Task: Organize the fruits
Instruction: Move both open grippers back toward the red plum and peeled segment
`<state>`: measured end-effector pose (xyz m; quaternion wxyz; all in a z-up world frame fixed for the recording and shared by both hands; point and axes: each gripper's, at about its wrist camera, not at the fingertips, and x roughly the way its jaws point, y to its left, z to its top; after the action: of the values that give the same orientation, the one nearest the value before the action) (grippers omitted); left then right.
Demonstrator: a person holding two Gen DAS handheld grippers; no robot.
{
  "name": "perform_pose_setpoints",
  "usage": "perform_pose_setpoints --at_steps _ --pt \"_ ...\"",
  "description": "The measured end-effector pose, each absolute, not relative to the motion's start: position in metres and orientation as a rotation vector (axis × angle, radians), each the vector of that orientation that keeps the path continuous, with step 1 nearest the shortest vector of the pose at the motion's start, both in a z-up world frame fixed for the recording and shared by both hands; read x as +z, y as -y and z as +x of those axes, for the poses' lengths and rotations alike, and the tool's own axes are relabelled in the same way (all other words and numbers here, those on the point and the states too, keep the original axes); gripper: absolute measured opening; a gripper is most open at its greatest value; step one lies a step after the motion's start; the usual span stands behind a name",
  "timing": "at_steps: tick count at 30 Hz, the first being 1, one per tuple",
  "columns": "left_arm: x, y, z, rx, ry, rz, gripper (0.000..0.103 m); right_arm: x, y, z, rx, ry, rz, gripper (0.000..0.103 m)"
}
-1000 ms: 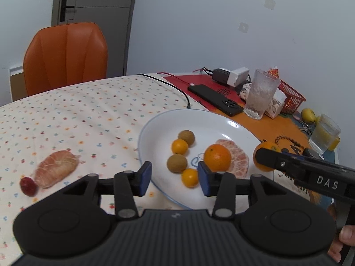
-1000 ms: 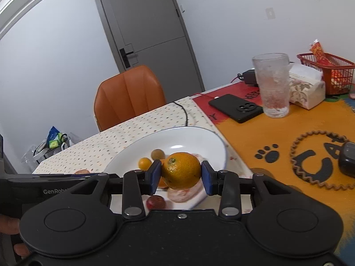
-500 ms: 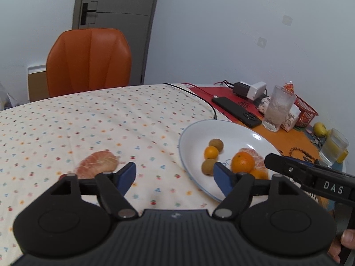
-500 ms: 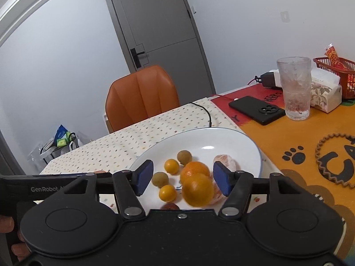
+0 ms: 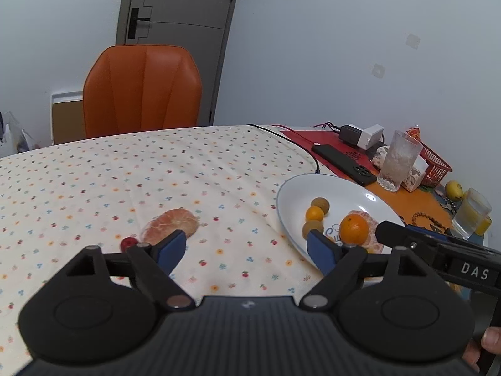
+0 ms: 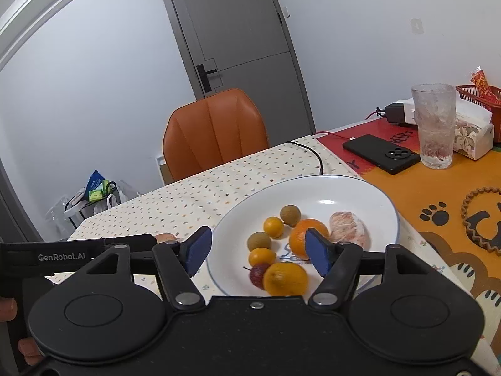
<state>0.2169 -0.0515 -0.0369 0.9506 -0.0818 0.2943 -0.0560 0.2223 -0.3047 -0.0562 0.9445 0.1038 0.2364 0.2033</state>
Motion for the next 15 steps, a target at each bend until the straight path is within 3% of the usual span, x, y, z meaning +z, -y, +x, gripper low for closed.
perform_pose_setpoints --at_steps 15 --pt "-0.027 0.023 0.189 -0.083 -0.584 -0.151 0.088 -0.046 0.279 0.204 0.450 -0.465 0.199 0.082"
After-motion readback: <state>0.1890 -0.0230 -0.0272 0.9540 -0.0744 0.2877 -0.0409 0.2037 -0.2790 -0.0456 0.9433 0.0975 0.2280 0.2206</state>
